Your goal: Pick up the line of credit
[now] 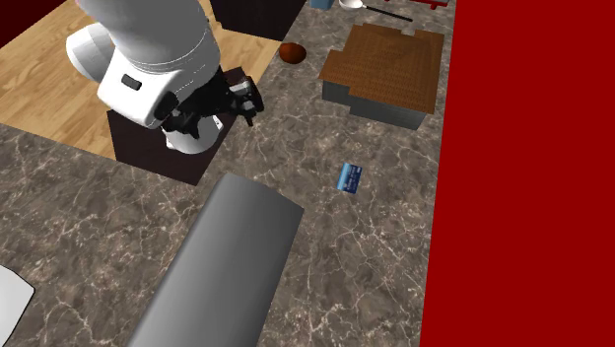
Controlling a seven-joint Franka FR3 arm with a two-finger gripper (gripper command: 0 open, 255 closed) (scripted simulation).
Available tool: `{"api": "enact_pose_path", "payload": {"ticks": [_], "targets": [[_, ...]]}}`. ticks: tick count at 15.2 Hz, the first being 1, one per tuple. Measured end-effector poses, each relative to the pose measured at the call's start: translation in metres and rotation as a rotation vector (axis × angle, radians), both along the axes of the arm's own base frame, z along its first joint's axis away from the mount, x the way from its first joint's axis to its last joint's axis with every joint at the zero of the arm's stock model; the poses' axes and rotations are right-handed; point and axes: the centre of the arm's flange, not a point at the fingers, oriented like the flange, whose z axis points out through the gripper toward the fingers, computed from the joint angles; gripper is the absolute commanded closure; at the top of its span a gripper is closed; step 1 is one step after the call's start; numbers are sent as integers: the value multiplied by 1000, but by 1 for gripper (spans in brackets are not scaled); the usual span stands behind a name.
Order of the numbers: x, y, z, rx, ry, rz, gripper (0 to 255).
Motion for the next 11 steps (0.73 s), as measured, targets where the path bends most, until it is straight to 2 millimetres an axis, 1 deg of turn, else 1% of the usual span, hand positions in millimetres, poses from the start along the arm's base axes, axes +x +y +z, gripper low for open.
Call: {"api": "enact_pose_path", "payload": {"ticks": [9, 11], "targets": [[31, 78, -77, 57, 120, -191, 0], [39, 92, -94, 70, 146, -234, 0]]}}
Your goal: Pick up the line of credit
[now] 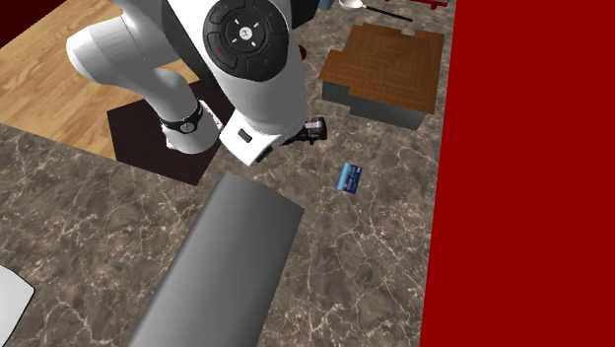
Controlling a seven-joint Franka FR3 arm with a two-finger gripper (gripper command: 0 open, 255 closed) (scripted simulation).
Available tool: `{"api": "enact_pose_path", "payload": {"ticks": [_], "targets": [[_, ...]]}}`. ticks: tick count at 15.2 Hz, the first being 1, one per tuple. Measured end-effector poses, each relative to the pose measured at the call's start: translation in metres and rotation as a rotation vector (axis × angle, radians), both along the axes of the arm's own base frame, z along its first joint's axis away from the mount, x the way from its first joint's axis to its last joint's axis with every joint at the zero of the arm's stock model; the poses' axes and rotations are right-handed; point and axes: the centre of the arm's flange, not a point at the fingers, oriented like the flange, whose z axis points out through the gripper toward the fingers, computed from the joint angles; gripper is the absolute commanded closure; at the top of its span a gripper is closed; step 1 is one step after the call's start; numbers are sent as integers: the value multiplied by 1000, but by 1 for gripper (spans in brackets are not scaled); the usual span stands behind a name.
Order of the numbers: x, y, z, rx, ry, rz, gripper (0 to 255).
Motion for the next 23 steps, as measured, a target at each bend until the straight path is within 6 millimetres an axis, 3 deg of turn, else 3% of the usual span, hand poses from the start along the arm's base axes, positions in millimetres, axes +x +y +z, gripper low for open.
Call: {"api": "enact_pose_path", "payload": {"ticks": [14, 23], "targets": [[56, 115, -126, 89, 185, -297, 0], [61, 125, -170, 96, 203, -325, 0]]}}
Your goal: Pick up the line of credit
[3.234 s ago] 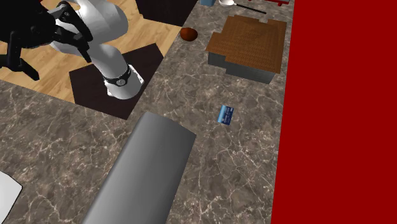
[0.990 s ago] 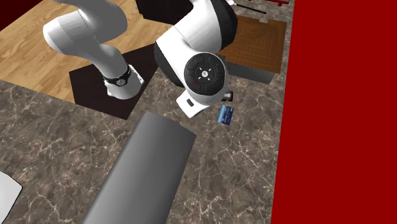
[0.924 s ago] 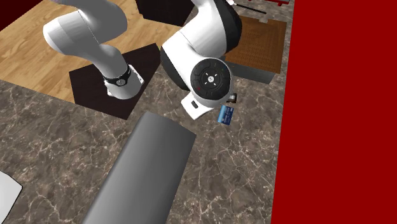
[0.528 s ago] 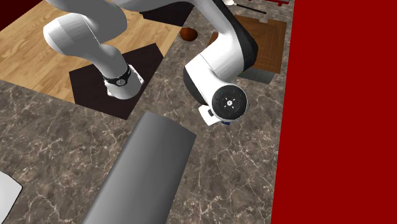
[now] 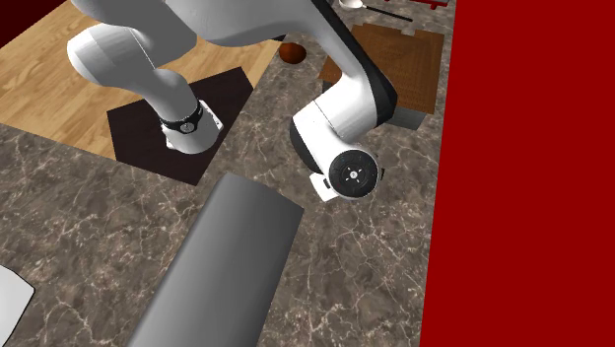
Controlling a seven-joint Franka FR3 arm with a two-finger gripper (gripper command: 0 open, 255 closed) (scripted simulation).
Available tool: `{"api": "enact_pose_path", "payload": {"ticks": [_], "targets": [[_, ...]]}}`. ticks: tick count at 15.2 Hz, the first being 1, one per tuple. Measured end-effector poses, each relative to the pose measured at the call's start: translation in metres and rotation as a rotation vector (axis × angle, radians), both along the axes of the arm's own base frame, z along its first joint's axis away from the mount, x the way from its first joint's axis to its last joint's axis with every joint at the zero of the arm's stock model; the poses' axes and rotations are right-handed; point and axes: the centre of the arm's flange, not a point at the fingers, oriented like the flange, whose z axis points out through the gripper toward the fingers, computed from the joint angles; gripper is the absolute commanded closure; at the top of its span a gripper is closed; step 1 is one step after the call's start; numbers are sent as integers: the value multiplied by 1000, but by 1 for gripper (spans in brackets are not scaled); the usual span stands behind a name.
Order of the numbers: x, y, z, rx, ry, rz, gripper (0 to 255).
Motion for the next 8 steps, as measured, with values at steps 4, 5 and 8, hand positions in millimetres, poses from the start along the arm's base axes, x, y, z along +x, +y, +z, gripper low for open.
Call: {"api": "enact_pose_path", "payload": {"ticks": [4, 5, 8], "targets": [[1, 0, -4, 0, -1, 0, 255], [1, 0, -4, 0, -1, 0, 255], [1, 0, -4, 0, -1, 0, 255]]}}
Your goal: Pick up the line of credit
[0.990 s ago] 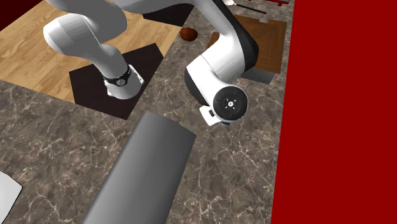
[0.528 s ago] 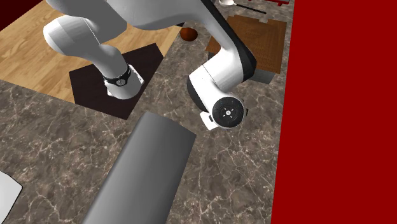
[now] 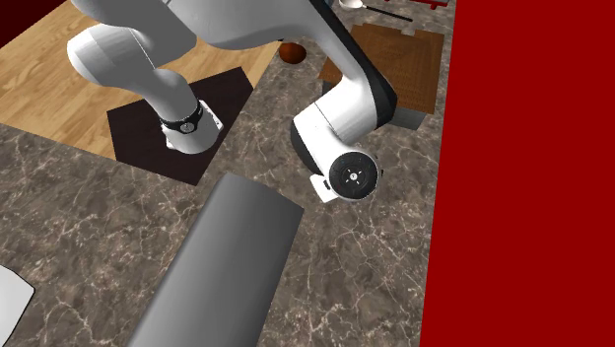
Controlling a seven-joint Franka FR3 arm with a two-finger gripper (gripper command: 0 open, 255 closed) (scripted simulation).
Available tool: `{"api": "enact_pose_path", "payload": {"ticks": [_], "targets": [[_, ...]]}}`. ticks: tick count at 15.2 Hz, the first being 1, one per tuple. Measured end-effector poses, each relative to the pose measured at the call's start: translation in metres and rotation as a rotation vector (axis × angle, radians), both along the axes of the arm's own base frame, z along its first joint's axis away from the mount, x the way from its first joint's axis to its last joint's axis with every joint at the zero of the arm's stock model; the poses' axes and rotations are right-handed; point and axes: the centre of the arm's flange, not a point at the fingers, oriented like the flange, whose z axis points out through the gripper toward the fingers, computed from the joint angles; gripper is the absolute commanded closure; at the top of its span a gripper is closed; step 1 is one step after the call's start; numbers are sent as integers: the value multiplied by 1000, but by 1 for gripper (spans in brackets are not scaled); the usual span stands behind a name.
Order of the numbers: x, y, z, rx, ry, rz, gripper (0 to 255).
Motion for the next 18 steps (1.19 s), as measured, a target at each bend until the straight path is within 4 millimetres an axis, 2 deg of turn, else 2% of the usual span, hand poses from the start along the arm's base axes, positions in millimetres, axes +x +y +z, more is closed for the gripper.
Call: {"api": "enact_pose_path", "payload": {"ticks": [4, 18], "targets": [[0, 0, 3, 0, 0, 0, 255], [0, 0, 74, 0, 0, 0, 255]]}}
